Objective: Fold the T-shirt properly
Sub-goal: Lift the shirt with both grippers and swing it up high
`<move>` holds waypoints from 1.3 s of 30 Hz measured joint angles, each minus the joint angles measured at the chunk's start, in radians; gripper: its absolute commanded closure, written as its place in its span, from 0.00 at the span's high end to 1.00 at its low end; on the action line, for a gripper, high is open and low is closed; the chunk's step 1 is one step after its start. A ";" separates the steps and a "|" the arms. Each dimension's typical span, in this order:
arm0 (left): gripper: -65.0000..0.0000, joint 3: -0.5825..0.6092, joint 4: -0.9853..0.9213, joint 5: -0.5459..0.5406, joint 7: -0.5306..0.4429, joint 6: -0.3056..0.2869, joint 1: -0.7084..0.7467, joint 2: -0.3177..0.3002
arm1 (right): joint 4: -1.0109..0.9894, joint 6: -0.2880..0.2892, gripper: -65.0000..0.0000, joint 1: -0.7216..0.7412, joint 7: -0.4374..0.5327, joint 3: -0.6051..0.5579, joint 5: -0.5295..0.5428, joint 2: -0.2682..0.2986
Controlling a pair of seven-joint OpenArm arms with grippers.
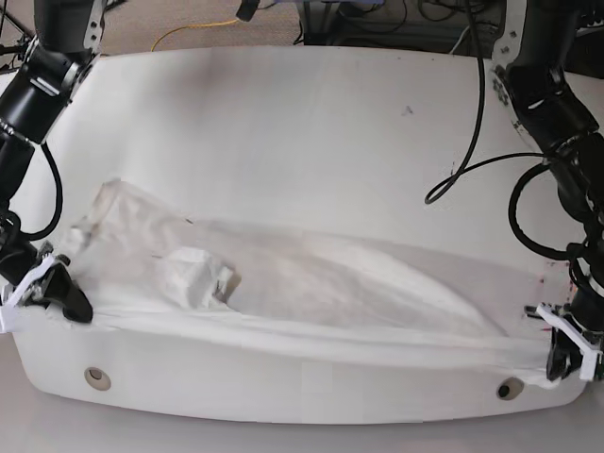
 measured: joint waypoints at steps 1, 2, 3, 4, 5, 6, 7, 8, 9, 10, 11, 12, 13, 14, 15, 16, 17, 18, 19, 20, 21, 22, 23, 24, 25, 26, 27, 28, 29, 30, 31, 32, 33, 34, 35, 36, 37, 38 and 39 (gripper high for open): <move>0.00 0.000 -0.013 0.007 0.000 0.002 -0.022 0.000 | -0.023 0.000 0.00 0.034 0.000 -0.024 0.000 0.008; 0.00 -0.002 -0.021 0.010 0.000 0.002 -0.043 0.000 | -0.040 0.001 0.00 0.070 -0.002 -0.043 0.000 0.014; 0.00 -0.003 -0.030 0.009 0.000 0.002 -0.064 0.000 | -0.057 0.003 0.00 0.103 0.000 -0.059 0.005 0.021; 0.00 -0.005 -0.042 0.009 0.000 0.002 -0.086 -0.002 | -0.077 0.003 0.00 0.142 -0.001 -0.073 0.011 0.026; 0.00 -0.006 -0.056 0.009 0.000 0.002 -0.108 -0.003 | -0.101 0.003 0.00 0.179 0.003 -0.089 0.014 0.035; 0.00 -0.006 -0.063 0.015 0.000 0.003 -0.123 -0.003 | -0.119 0.002 0.00 0.209 0.006 -0.107 0.010 0.041; 0.00 -0.007 -0.072 0.023 0.000 0.002 -0.145 -0.002 | -0.146 0.002 0.00 0.257 0.004 -0.137 0.010 0.049; 0.00 -0.006 -0.077 0.031 0.000 0.001 -0.168 -0.001 | -0.167 0.001 0.00 0.307 -0.001 -0.174 0.001 0.056; 0.00 -0.005 -0.078 0.039 0.001 0.001 -0.186 0.000 | -0.180 0.002 0.00 0.338 -0.001 -0.199 0.000 0.062; 0.00 -0.005 -0.083 0.047 0.000 0.002 -0.207 0.001 | -0.200 0.002 0.00 0.372 0.000 -0.228 0.002 0.068; 0.00 -0.005 -0.090 0.050 0.000 0.001 -0.236 0.000 | -0.220 0.001 0.00 0.423 -0.006 -0.254 0.001 0.071; 0.00 -0.005 -0.095 0.051 0.000 0.002 -0.260 0.000 | -0.237 0.002 0.00 0.463 -0.003 -0.276 0.003 0.073; 0.00 -0.005 -0.099 0.055 0.000 0.005 -0.280 -0.003 | -0.252 0.002 0.00 0.499 0.002 -0.300 0.002 0.076; 0.00 -0.006 -0.102 0.060 0.000 0.005 -0.303 -0.006 | -0.265 0.001 0.00 0.547 -0.005 -0.332 -0.003 0.079; 0.00 -0.006 -0.103 0.061 0.001 0.006 -0.323 -0.009 | -0.271 0.002 0.00 0.586 -0.006 -0.357 0.000 0.078; 0.00 -0.006 -0.103 0.065 0.000 0.007 -0.343 -0.012 | -0.281 0.002 0.00 0.621 0.003 -0.380 0.003 0.079; 0.00 -0.006 -0.104 0.066 0.001 0.007 -0.363 -0.014 | -0.290 0.003 0.00 0.657 0.003 -0.400 0.004 0.081; 0.00 -0.007 -0.106 0.063 0.001 0.007 -0.382 -0.021 | -0.300 0.003 0.00 0.693 0.004 -0.417 0.004 0.082; 0.00 -0.004 -0.109 0.061 0.000 0.006 -0.398 -0.031 | -0.309 0.002 0.00 0.721 0.007 -0.433 0.006 0.085; 0.00 -0.003 -0.114 0.056 0.001 0.005 -0.419 -0.045 | -0.319 0.001 0.00 0.756 0.006 -0.453 0.010 0.089; 0.00 -0.004 -0.116 0.054 0.000 0.006 -0.440 -0.055 | -0.323 0.002 0.00 0.785 0.005 -0.475 0.015 0.091; 0.00 -0.005 -0.116 0.054 0.000 0.006 -0.455 -0.058 | -0.324 0.002 0.00 0.801 0.008 -0.488 0.020 0.092; 0.00 -0.006 -0.116 0.056 -0.001 0.006 -0.467 -0.061 | -0.324 0.002 0.00 0.813 0.011 -0.501 0.021 0.093; 0.00 -0.006 -0.116 0.057 -0.001 0.007 -0.480 -0.061 | -0.322 0.001 0.00 0.824 0.011 -0.507 0.020 0.095; 0.00 -0.006 -0.116 0.056 0.000 0.007 -0.487 -0.061 | -0.322 0.002 0.00 0.826 0.019 -0.510 0.024 0.098; 0.00 -0.006 -0.116 0.056 0.001 0.007 -0.488 -0.061 | -0.322 0.002 0.00 0.826 0.018 -0.512 0.028 0.101; 0.00 -0.006 -0.114 0.048 0.024 0.006 -0.486 -0.065 | -0.320 0.002 0.00 0.822 0.009 -0.514 0.030 0.108; 0.00 -0.006 -0.112 0.042 0.049 0.005 -0.482 -0.067 | -0.321 0.002 0.00 0.821 -0.009 -0.514 0.031 0.114; 0.00 -0.006 -0.110 0.042 0.069 -0.002 -0.477 -0.069 | -0.322 0.002 0.00 0.816 -0.031 -0.514 0.029 0.121; 0.00 -0.006 -0.108 0.040 0.083 -0.002 -0.470 -0.069 | -0.323 0.002 0.00 0.812 -0.043 -0.514 0.027 0.125; 0.00 -0.006 -0.107 0.038 0.084 -0.002 -0.460 -0.067 | -0.323 0.002 0.00 0.808 -0.051 -0.513 0.027 0.127; 0.00 -0.006 -0.105 0.036 0.081 -0.002 -0.443 -0.066 | -0.323 0.002 0.00 0.796 -0.054 -0.512 0.026 0.129; 0.00 -0.005 -0.100 0.033 0.075 -0.002 -0.421 -0.065 | -0.322 0.002 0.00 0.779 -0.046 -0.507 0.022 0.129; 0.00 -0.006 -0.097 0.029 0.073 -0.002 -0.393 -0.064 | -0.320 0.002 0.00 0.754 -0.035 -0.500 0.029 0.132; 0.00 -0.006 -0.089 0.029 0.071 -0.003 -0.367 -0.065 | -0.316 0.002 0.00 0.731 -0.029 -0.493 0.039 0.137; 0.00 -0.008 -0.077 0.032 0.075 -0.001 -0.330 -0.066 | -0.314 0.003 0.00 0.694 -0.027 -0.480 0.061 0.143; 0.00 -0.008 -0.059 0.039 0.084 -0.001 -0.285 -0.064 | -0.314 0.002 0.00 0.647 -0.031 -0.464 0.081 0.148; 0.00 -0.011 -0.042 0.035 0.094 -0.005 -0.255 -0.063 | -0.317 0.002 0.00 0.613 -0.037 -0.451 0.092 0.151; 0.00 -0.011 -0.011 0.038 0.105 -0.002 -0.219 -0.059 | -0.316 0.001 0.00 0.571 -0.042 -0.435 0.113 0.156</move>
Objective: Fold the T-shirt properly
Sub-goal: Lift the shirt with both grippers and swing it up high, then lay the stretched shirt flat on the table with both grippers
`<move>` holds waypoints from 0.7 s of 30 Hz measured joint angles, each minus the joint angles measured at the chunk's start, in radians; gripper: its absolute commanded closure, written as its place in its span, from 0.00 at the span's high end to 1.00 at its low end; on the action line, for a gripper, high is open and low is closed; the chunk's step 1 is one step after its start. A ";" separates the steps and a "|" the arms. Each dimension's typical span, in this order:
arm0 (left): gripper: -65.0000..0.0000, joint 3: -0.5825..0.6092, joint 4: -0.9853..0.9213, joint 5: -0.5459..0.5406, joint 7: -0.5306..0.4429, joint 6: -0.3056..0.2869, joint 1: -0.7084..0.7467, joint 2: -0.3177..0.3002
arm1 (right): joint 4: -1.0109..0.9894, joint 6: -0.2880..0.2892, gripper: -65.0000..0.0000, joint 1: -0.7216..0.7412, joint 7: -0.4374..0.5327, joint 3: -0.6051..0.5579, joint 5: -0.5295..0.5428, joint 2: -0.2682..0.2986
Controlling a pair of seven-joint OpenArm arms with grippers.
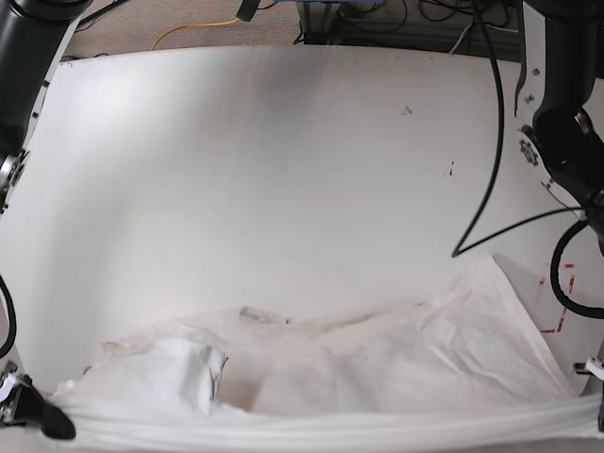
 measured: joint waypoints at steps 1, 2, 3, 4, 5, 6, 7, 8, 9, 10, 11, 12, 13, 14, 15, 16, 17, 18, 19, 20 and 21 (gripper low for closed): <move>0.00 0.000 0.027 -0.003 0.007 -0.002 0.034 0.002 | -0.002 -0.001 0.00 -0.048 0.004 0.017 0.023 0.005; 0.00 0.002 0.048 -0.003 0.017 -0.002 0.060 0.003 | -0.003 0.000 0.00 -0.090 0.000 0.032 0.031 0.010; 0.00 0.002 0.063 -0.010 0.020 -0.005 0.082 0.005 | -0.005 -0.002 0.00 -0.131 -0.010 0.048 0.044 0.016; 0.00 0.002 0.074 -0.016 0.017 -0.006 0.105 0.011 | -0.006 0.000 0.00 -0.176 -0.015 0.067 0.050 0.021; 0.00 0.001 0.080 -0.019 0.013 -0.005 0.125 0.022 | -0.009 0.000 0.00 -0.213 -0.013 0.086 0.050 0.027; 0.00 0.000 0.084 -0.021 0.011 -0.005 0.148 0.034 | -0.010 0.000 0.00 -0.245 -0.014 0.103 0.047 0.031; 0.00 -0.005 0.088 -0.023 0.008 -0.006 0.183 0.045 | -0.009 -0.002 0.00 -0.277 -0.016 0.121 0.045 0.031; 0.00 -0.014 0.097 -0.026 0.005 -0.008 0.217 0.056 | -0.008 -0.002 0.00 -0.307 -0.014 0.137 0.044 0.028; 0.00 -0.025 0.116 -0.017 0.005 -0.008 0.269 0.069 | -0.003 0.000 0.00 -0.351 -0.012 0.167 0.049 0.020; 0.00 -0.032 0.133 -0.011 0.021 -0.011 0.314 0.076 | 0.013 -0.003 0.00 -0.396 -0.006 0.206 0.047 0.012; 0.00 -0.037 0.143 -0.011 0.026 -0.019 0.341 0.080 | 0.026 0.000 0.00 -0.431 -0.012 0.227 0.052 0.004; 0.00 -0.041 0.156 -0.003 0.026 -0.024 0.373 0.085 | 0.050 0.000 0.00 -0.474 -0.007 0.265 0.059 -0.003; 0.00 -0.042 0.166 0.003 0.026 -0.029 0.403 0.091 | 0.071 0.000 0.00 -0.526 -0.002 0.294 0.069 -0.010; 0.00 -0.042 0.175 0.005 0.029 -0.034 0.432 0.097 | 0.093 0.000 0.00 -0.576 -0.008 0.313 0.063 -0.012; 0.00 -0.043 0.188 0.004 0.026 -0.034 0.458 0.100 | 0.116 -0.001 0.00 -0.613 -0.016 0.333 0.053 -0.014; 0.00 -0.044 0.203 -0.002 0.021 -0.037 0.487 0.104 | 0.136 -0.002 0.00 -0.652 -0.018 0.354 0.043 -0.019; 0.00 -0.050 0.216 -0.008 0.017 -0.039 0.513 0.109 | 0.150 -0.002 0.00 -0.683 -0.016 0.370 0.037 -0.024; 0.00 -0.058 0.227 -0.013 0.011 -0.043 0.536 0.118 | 0.162 -0.002 0.00 -0.710 -0.015 0.388 0.037 -0.029; 0.00 -0.070 0.229 -0.014 0.011 -0.045 0.554 0.130 | 0.165 -0.002 0.00 -0.737 -0.010 0.403 0.041 -0.033; 0.00 -0.085 0.228 -0.010 0.013 -0.043 0.571 0.147 | 0.167 -0.002 0.00 -0.763 -0.006 0.415 0.046 -0.037; 0.00 -0.095 0.227 -0.002 0.020 -0.043 0.587 0.161 | 0.171 -0.002 0.00 -0.784 -0.007 0.426 0.047 -0.043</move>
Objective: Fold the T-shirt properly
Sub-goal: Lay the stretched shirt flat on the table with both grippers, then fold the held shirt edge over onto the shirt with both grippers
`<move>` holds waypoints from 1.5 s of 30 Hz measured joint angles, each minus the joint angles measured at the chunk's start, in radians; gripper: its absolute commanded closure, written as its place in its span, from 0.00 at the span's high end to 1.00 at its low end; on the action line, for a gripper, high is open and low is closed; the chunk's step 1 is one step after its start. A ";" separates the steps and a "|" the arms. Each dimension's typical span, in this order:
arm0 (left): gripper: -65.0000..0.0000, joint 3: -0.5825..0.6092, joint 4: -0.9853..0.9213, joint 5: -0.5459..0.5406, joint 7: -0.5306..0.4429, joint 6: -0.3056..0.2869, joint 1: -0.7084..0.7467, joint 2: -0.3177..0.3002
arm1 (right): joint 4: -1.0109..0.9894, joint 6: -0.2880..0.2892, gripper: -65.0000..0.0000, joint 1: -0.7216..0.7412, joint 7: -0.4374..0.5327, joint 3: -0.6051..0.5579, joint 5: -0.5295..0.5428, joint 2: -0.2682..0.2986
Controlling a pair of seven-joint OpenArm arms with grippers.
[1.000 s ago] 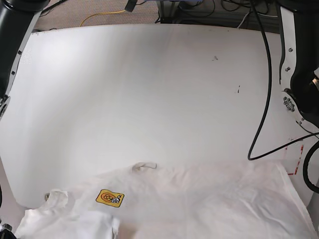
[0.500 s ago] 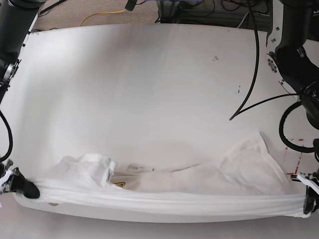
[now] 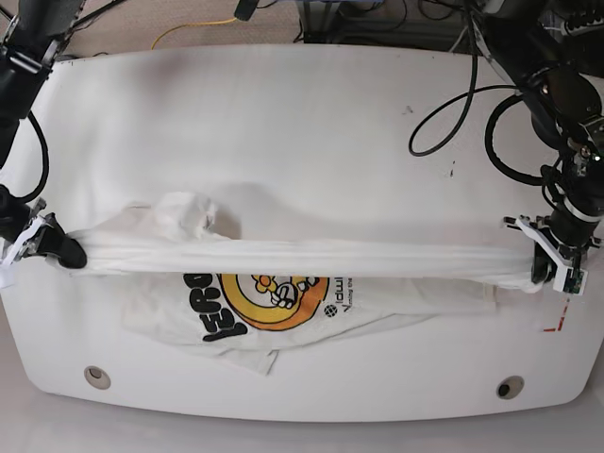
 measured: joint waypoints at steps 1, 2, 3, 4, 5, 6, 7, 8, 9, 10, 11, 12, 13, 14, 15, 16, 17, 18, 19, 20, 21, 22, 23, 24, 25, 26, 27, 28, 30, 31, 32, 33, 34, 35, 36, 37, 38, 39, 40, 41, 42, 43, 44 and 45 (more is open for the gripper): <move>0.00 -0.009 0.002 0.009 0.004 0.002 0.029 0.018 | 0.007 0.002 0.00 -0.032 0.000 0.013 0.002 -0.014; 0.00 -0.017 0.010 0.011 -0.001 0.006 0.068 0.023 | 0.019 -0.001 0.00 -0.069 0.003 0.025 -0.004 -0.024; 0.00 -0.026 0.018 0.004 -0.002 0.002 0.093 0.028 | 0.032 -0.001 0.00 -0.097 -0.007 0.035 -0.002 -0.032; 0.00 -0.040 0.032 0.002 -0.010 0.003 0.130 0.035 | 0.050 0.001 0.00 -0.132 -0.009 0.060 0.002 -0.043; 0.00 -0.053 0.036 0.002 -0.006 0.003 0.167 0.040 | 0.060 0.001 0.00 -0.176 -0.008 0.086 0.011 -0.053; 0.00 -0.064 0.035 0.003 0.004 0.002 0.189 0.047 | 0.063 0.002 0.00 -0.208 -0.012 0.106 0.018 -0.056; 0.00 -0.072 0.032 0.004 0.011 0.000 0.206 0.054 | 0.066 0.002 0.00 -0.234 -0.020 0.120 0.013 -0.059; 0.00 -0.075 0.027 0.006 0.015 0.000 0.220 0.061 | 0.066 0.002 0.00 -0.253 -0.029 0.128 -0.001 -0.063; 0.00 -0.074 0.028 0.005 0.006 0.003 0.237 0.068 | 0.068 0.000 0.00 -0.268 -0.033 0.128 -0.011 -0.069; 0.00 -0.073 0.031 -0.002 -0.008 0.000 0.260 0.072 | 0.074 0.000 0.00 -0.283 -0.031 0.129 -0.010 -0.076; 0.00 -0.075 0.034 -0.002 -0.030 0.003 0.296 0.074 | 0.089 -0.001 0.00 -0.306 -0.022 0.129 -0.003 -0.085; 0.00 -0.082 0.035 -0.005 -0.028 0.002 0.317 0.076 | 0.096 -0.001 0.00 -0.323 -0.024 0.138 0.002 -0.093; 0.00 -0.099 0.035 -0.008 -0.026 0.000 0.350 0.079 | 0.107 -0.001 0.00 -0.347 -0.023 0.156 0.008 -0.100; 0.00 -0.117 0.032 -0.005 -0.009 -0.001 0.375 0.080 | 0.111 -0.001 0.00 -0.370 -0.023 0.172 0.020 -0.101; 0.00 -0.130 0.028 -0.002 0.014 0.000 0.398 0.081 | 0.113 -0.001 0.00 -0.396 -0.027 0.182 0.021 -0.105; 0.00 -0.139 0.027 0.003 0.018 -0.002 0.415 0.083 | 0.114 0.000 0.00 -0.414 -0.031 0.187 0.021 -0.108; 0.00 -0.147 0.028 0.003 0.004 -0.010 0.439 0.085 | 0.119 0.001 0.00 -0.440 -0.037 0.188 0.012 -0.115; 0.00 -0.158 0.029 0.003 -0.010 -0.029 0.459 0.090 | 0.124 -0.001 0.00 -0.462 -0.039 0.187 -0.002 -0.125; 0.00 -0.170 0.029 -0.004 -0.012 -0.056 0.470 0.094 | 0.127 -0.001 0.00 -0.476 -0.040 0.190 -0.004 -0.133; 0.00 -0.191 0.029 -0.004 -0.021 -0.092 0.483 0.100 | 0.131 -0.001 0.00 -0.494 -0.037 0.195 0.000 -0.140; 0.00 -0.209 0.029 -0.005 -0.021 -0.109 0.494 0.103 | 0.133 -0.001 0.00 -0.507 -0.037 0.204 0.008 -0.140; 0.00 -0.220 0.029 -0.006 -0.015 -0.114 0.508 0.104 | 0.133 -0.001 0.00 -0.518 -0.039 0.211 0.008 -0.141; 0.00 -0.230 0.029 -0.005 -0.006 -0.114 0.521 0.103 | 0.134 -0.001 0.00 -0.528 -0.040 0.219 0.008 -0.143; 0.00 -0.236 0.028 -0.005 -0.007 -0.114 0.533 0.103 | 0.134 0.000 0.00 -0.536 -0.041 0.225 0.011 -0.149; 0.00 -0.243 0.028 -0.007 -0.013 -0.114 0.550 0.103 | 0.136 0.000 0.00 -0.546 -0.038 0.226 0.013 -0.156; 0.00 -0.253 0.028 -0.008 -0.022 -0.114 0.565 0.103 | 0.137 0.000 0.00 -0.557 -0.037 0.225 0.016 -0.164; 0.00 -0.267 0.028 -0.014 -0.028 -0.114 0.578 0.104 | 0.138 0.001 0.00 -0.565 -0.033 0.225 0.017 -0.169; 0.00 -0.282 0.028 -0.015 -0.026 -0.116 0.593 0.104 | 0.138 0.001 0.00 -0.573 -0.035 0.223 0.017 -0.174; 0.00 -0.305 0.021 -0.012 -0.010 -0.117 0.614 0.104 | 0.137 0.001 0.00 -0.590 -0.051 0.222 0.016 -0.176; 0.00 -0.308 0.015 -0.013 -0.007 -0.117 0.620 0.104 | 0.137 0.001 0.00 -0.594 -0.053 0.222 0.016 -0.177; 0.00 -0.309 0.008 -0.012 -0.006 -0.117 0.629 0.104 | 0.137 0.001 0.00 -0.596 -0.053 0.222 0.015 -0.179; 0.00 -0.309 0.004 -0.013 -0.012 -0.118 0.637 0.104 | 0.138 0.001 0.00 -0.599 -0.045 0.222 0.016 -0.182; 0.00 -0.312 0.002 -0.013 -0.019 -0.117 0.644 0.104 | 0.138 0.001 0.00 -0.603 -0.040 0.222 0.017 -0.184; 0.00 -0.319 -0.001 -0.020 -0.025 -0.118 0.652 0.104 | 0.138 0.001 0.00 -0.608 -0.034 0.222 0.019 -0.185; 0.00 -0.328 -0.002 -0.020 -0.024 -0.118 0.660 0.105 | 0.139 0.001 0.00 -0.612 -0.037 0.223 0.020 -0.185; 0.00 -0.333 -0.003 -0.021 -0.021 -0.118 0.666 0.105 | 0.139 0.001 0.00 -0.618 -0.042 0.228 0.021 -0.188; 0.00 -0.334 -0.003 -0.020 -0.021 -0.118 0.673 0.105 | 0.139 0.001 0.00 -0.623 -0.042 0.232 0.023 -0.191; 0.00 -0.334 -0.004 -0.020 -0.021 -0.118 0.676 0.105 | 0.139 0.001 0.00 -0.629 -0.042 0.235 0.023 -0.193; 0.00 -0.334 -0.004 -0.020 -0.021 -0.118 0.679 0.106 | 0.139 0.001 0.00 -0.638 -0.041 0.235 0.021 -0.194; 0.00 -0.334 -0.004 -0.021 -0.022 -0.118 0.682 0.106 | 0.139 0.001 0.00 -0.645 -0.042 0.236 0.019 -0.193; 0.00 -0.334 -0.004 -0.021 -0.022 -0.118 0.687 0.106 | 0.139 0.001 0.00 -0.655 -0.042 0.237 0.019 -0.193; 0.00 -0.335 -0.004 -0.020 -0.021 -0.118 0.689 0.109 | 0.139 0.001 0.00 -0.660 -0.042 0.237 0.019 -0.193; 0.00 -0.339 -0.004 -0.019 -0.021 -0.118 0.690 0.114 | 0.139 0.001 0.00 -0.667 -0.041 0.237 0.019 -0.193; 0.00 -0.342 -0.004 -0.015 -0.021 -0.118 0.692 0.119 | 0.139 0.001 0.00 -0.672 -0.042 0.237 0.019 -0.193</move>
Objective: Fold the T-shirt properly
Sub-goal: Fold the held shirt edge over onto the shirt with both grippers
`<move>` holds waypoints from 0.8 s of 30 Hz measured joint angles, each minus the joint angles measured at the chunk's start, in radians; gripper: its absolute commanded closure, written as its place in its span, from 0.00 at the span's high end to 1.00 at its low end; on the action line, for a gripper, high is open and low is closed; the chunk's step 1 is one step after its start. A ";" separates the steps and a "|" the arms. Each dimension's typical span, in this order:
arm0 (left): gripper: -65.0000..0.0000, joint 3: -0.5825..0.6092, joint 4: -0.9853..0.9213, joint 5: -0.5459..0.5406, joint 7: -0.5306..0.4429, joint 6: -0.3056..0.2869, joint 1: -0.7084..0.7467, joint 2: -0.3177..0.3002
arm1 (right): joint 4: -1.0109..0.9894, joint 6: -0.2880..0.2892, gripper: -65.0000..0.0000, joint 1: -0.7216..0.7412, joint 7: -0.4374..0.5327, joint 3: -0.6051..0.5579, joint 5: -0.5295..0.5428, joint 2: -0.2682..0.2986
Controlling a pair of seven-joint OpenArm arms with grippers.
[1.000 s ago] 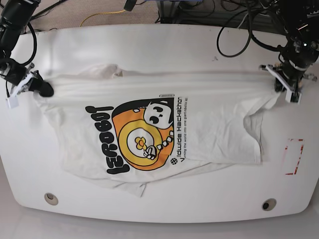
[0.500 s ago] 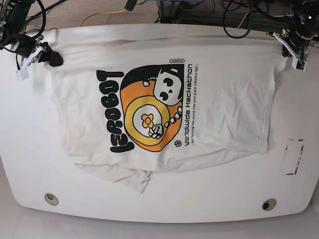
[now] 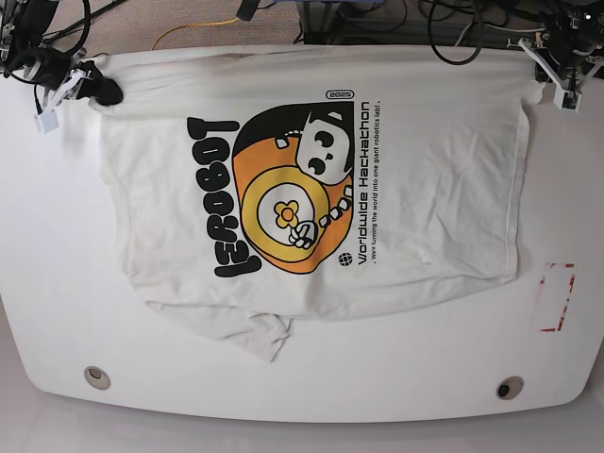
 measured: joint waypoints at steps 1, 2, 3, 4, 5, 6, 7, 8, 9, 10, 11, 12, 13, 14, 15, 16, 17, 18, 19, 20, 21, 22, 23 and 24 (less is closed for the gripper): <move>0.00 0.000 0.000 0.003 0.003 0.000 0.000 0.001 | 0.000 0.000 0.00 -0.010 0.002 0.000 0.000 0.000; 0.00 -0.002 0.000 0.002 0.004 0.000 0.000 0.001 | 0.000 0.000 0.00 -0.018 0.003 0.000 0.000 0.000; 0.00 -0.011 0.000 0.001 0.002 0.000 -0.001 0.001 | 0.000 0.000 0.00 -0.026 0.005 0.000 0.004 0.001; 0.00 -0.019 0.000 -0.003 0.002 0.000 -0.002 0.001 | 0.001 0.000 0.00 -0.037 0.006 0.000 0.005 0.000; 0.00 -0.024 0.000 -0.005 -0.001 -0.002 -0.002 0.000 | 0.001 0.000 0.00 -0.047 0.003 0.000 0.004 0.000; 0.00 -0.027 0.000 -0.005 0.000 -0.003 0.001 -0.001 | 0.001 0.001 0.00 -0.056 0.001 0.000 0.004 0.000; 0.00 -0.028 0.000 -0.005 0.000 -0.003 0.008 -0.001 | 0.001 0.001 0.00 -0.066 0.000 0.000 0.004 -0.001; 0.00 -0.028 0.000 -0.005 -0.001 -0.003 0.017 -0.001 | 0.001 0.000 0.00 -0.076 0.000 0.000 0.004 -0.002; 0.00 -0.028 0.000 -0.005 -0.002 -0.003 0.029 -0.002 | 0.001 0.000 0.00 -0.085 0.001 0.001 0.004 -0.002; 0.00 -0.029 0.000 -0.005 -0.002 -0.003 0.042 -0.001 | 0.001 0.001 0.00 -0.092 0.001 0.002 0.004 -0.002; 0.00 -0.029 0.000 -0.006 0.000 -0.003 0.051 -0.001 | 0.001 0.001 0.00 -0.098 0.001 0.007 0.005 -0.003; 0.00 -0.029 0.000 -0.006 0.000 -0.003 0.063 0.000 | 0.002 0.001 0.00 -0.105 0.000 0.017 0.005 -0.003; 0.00 -0.029 0.000 -0.006 0.005 -0.004 0.068 0.002 | 0.002 0.000 0.00 -0.113 -0.001 0.027 0.005 -0.003; 0.00 -0.029 0.000 -0.008 0.008 -0.005 0.069 0.004 | 0.002 0.000 0.00 -0.117 -0.001 0.033 0.005 -0.002; 0.00 -0.029 0.000 -0.008 0.011 -0.004 0.068 0.005 | 0.003 0.000 0.00 -0.119 -0.001 0.039 0.005 -0.002; 0.00 -0.029 0.000 -0.008 0.011 -0.004 0.066 0.006 | 0.002 0.000 0.00 -0.120 -0.001 0.040 0.004 -0.002; 0.00 -0.029 0.000 -0.008 0.009 -0.004 0.066 0.008 | 0.002 0.000 0.00 -0.123 -0.001 0.040 0.004 -0.002; 0.00 -0.029 0.000 -0.009 0.004 -0.004 0.069 0.007 | 0.002 0.001 0.00 -0.122 -0.001 0.040 0.003 -0.003; 0.00 -0.029 0.000 -0.010 0.003 -0.003 0.076 0.008 | 0.002 0.000 0.00 -0.120 0.000 0.040 0.004 -0.003; 0.00 -0.029 0.000 -0.009 0.004 -0.003 0.084 0.013 | 0.003 0.000 0.00 -0.118 0.000 0.040 0.004 -0.002; 0.00 -0.023 0.000 -0.008 0.011 -0.002 0.093 0.020 | 0.003 0.000 0.00 -0.116 0.002 0.040 0.004 -0.002; 0.00 -0.014 0.000 0.005 0.029 -0.002 0.101 0.030 | 0.003 0.000 0.00 -0.116 0.003 0.042 0.003 -0.002; 0.00 -0.011 0.000 0.012 0.033 -0.003 0.107 0.037 | 0.003 0.000 0.00 -0.116 0.004 0.042 0.004 -0.002; 0.00 -0.010 0.000 0.015 0.032 -0.002 0.114 0.043 | 0.003 0.000 0.00 -0.116 0.004 0.042 0.003 -0.002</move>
